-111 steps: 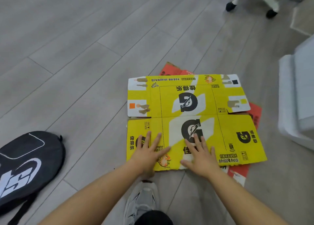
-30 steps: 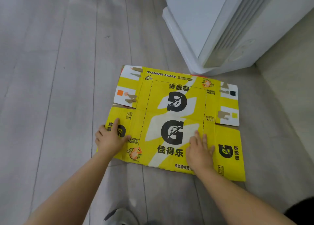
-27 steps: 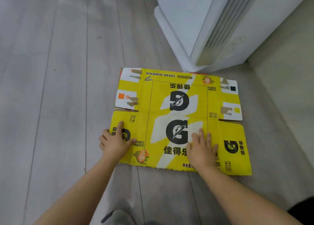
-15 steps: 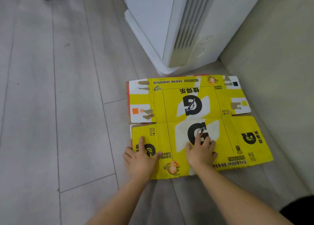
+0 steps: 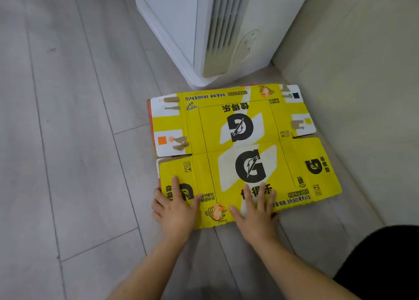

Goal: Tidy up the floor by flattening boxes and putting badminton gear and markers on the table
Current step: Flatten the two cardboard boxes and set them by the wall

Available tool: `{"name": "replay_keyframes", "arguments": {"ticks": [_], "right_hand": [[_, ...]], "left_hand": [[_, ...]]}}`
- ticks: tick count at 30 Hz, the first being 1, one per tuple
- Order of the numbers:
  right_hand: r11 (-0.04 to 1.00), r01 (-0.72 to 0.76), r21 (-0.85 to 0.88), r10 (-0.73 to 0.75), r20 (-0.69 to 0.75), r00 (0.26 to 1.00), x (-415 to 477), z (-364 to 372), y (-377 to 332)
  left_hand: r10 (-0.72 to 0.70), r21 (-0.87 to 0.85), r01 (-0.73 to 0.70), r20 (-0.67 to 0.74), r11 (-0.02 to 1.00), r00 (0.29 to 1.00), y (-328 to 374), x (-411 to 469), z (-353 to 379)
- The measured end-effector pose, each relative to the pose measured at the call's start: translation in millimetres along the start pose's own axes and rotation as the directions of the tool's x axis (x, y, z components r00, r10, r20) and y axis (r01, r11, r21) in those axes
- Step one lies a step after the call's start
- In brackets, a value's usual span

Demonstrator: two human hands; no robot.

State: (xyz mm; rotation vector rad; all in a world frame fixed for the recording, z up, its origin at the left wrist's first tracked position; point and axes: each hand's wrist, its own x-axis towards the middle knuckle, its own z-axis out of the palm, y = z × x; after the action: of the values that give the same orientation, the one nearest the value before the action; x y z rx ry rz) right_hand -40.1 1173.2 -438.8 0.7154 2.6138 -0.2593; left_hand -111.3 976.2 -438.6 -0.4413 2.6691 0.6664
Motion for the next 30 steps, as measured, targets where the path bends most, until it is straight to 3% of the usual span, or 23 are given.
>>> {"name": "replay_keyframes", "arguments": {"ticks": [7,12,19,26,30], "right_hand": [[0.979,0.196,-0.063,-0.197,-0.007,0.98,-7,3,19],[0.97,0.242,-0.016,-0.242,0.015,0.97,14,-4,25],[0.967,0.241,-0.084,-0.236,0.071,0.969,37,-28,18],[0.933,0.212,0.29,-0.181,-0.131,0.975,24,-12,15],[0.913,0.151,0.38,-0.066,-0.227,0.972,27,-5,4]], "left_hand": [[0.006,-0.014,-0.006,0.013,1.0,1.0,-4,-15,7],[0.0,-0.026,0.001,0.037,1.0,0.999,-4,-24,11],[-0.004,-0.064,0.007,0.058,0.998,0.998,4,-18,7],[0.055,-0.099,-0.047,0.077,0.994,0.996,-1,-28,5],[0.121,-0.076,-0.112,0.116,0.991,0.986,-3,-42,4]]}}
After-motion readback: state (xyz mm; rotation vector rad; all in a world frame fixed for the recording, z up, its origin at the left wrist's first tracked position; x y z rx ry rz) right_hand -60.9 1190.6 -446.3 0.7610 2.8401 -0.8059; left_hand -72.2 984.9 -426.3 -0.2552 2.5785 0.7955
